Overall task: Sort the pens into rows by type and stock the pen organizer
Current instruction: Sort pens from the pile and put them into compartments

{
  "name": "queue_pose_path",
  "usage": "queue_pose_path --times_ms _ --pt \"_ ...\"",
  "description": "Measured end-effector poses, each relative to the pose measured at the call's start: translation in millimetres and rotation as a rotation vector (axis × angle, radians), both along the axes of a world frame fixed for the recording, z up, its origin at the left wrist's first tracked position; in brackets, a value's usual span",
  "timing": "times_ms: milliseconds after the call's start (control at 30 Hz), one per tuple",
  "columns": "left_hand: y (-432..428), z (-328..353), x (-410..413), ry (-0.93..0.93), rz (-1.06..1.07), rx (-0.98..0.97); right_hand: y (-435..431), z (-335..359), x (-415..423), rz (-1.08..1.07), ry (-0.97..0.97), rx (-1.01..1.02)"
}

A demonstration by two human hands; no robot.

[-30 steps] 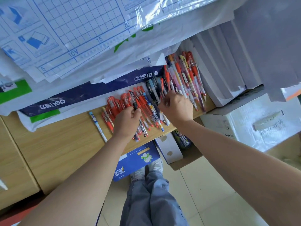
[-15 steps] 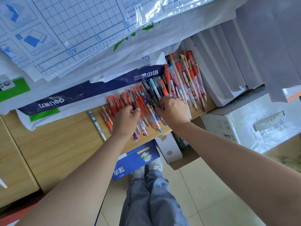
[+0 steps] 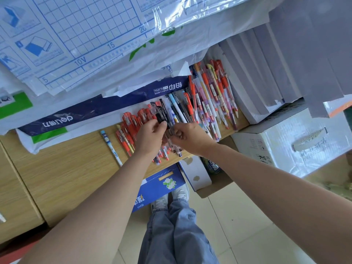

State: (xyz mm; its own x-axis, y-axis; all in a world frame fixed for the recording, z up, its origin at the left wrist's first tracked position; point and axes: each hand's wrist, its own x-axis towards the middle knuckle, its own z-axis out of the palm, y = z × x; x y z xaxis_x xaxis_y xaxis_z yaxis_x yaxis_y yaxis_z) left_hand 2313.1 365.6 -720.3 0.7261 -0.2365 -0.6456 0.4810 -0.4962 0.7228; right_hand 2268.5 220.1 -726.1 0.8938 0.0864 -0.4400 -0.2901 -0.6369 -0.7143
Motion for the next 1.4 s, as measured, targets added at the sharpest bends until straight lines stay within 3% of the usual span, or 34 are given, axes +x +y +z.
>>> queue_pose_path --times_ms 133,200,267,333,433,567,700,833,933,1033,1133,1400 --pt "-2.8 -0.8 -3.2 0.049 0.009 -0.025 3.4 4.5 4.7 0.052 0.052 0.014" --pt "-2.0 -2.6 -2.7 0.081 0.037 -0.039 0.9 5.5 6.9 0.014 -0.024 -0.034" --pt "-0.2 -2.6 -1.6 0.111 0.087 -0.049 -7.6 2.8 8.9 -0.143 -0.142 -0.204" --pt "2.4 -3.0 -0.1 0.094 0.091 -0.01 -16.6 1.6 11.4 -0.25 -0.138 -0.426" --pt "7.7 -4.7 0.2 0.061 0.074 0.011 -16.7 0.8 14.2 -0.122 -0.009 -0.6" --pt "13.8 -4.5 -1.9 0.054 0.064 0.007 -8.9 -3.8 18.0 -0.048 -0.002 -0.708" --pt "18.8 -3.1 -1.3 0.05 0.057 0.051 -8.7 -5.8 22.5 -0.143 0.03 -0.598" --pt "29.2 -1.0 -1.5 0.046 0.067 0.069 -5.2 2.8 27.4 -0.305 -0.085 -0.387" --pt "41.9 4.4 -3.5 0.064 0.121 0.06 14.1 16.0 30.1 -0.211 -0.097 -0.176" --pt "66.6 9.2 -6.3 0.086 0.151 0.055 50.4 21.0 30.4 -0.036 0.015 -0.012" --pt "106.2 8.3 -11.6 0.07 0.166 0.094 95.9 16.7 27.4 0.093 0.072 0.032" --pt "223.8 -14.5 -46.1 0.036 0.145 0.409 210.7 -8.2 15.1 0.134 0.066 -0.007"
